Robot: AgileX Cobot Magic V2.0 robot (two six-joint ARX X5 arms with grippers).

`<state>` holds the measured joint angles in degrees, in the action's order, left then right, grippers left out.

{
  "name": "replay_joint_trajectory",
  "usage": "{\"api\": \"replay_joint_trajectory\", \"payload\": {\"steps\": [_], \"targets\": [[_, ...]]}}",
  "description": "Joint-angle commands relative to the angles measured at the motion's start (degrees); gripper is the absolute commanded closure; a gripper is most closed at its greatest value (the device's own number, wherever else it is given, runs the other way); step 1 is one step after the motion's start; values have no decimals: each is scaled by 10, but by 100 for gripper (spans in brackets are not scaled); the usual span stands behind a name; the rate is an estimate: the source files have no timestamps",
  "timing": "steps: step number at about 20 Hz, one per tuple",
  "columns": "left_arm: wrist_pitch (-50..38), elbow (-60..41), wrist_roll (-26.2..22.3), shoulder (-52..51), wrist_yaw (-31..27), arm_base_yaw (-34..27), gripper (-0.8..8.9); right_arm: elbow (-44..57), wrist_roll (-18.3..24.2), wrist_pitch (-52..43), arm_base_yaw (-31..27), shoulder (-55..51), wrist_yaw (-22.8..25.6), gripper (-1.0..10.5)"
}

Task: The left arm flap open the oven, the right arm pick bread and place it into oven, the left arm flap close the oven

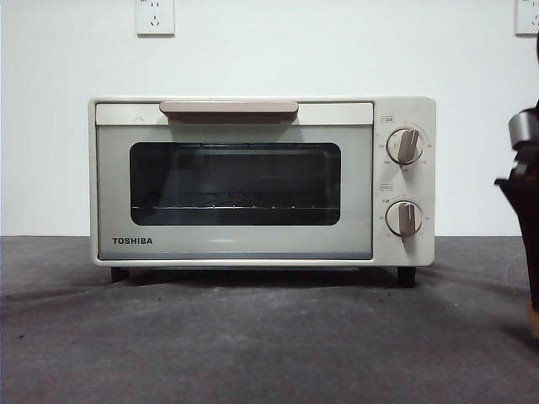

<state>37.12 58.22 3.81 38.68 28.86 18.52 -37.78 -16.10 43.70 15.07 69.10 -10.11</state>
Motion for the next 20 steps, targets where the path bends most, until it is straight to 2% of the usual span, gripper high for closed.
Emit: {"api": "replay_joint_trajectory", "payload": {"steps": [1, 8, 11, 15, 20], "targets": [[-4, 12, 1, 3, 3, 2, 314, -5, -4, -19, 10, 22, 13, 543], [-4, 12, 6, 6, -6, 2, 318, -7, 0, -35, 35, 41, 11, 823], [7, 12, 27, 19, -25, 2, 330, -29, -4, -6, 35, 25, 9, 842], [31, 14, 33, 71, -23, 5, 471, -63, -3, 61, 35, -49, -6, 842], [71, 64, 26, 197, -23, 26, 798, -66, 0, 95, 35, -197, -79, 842]]}}
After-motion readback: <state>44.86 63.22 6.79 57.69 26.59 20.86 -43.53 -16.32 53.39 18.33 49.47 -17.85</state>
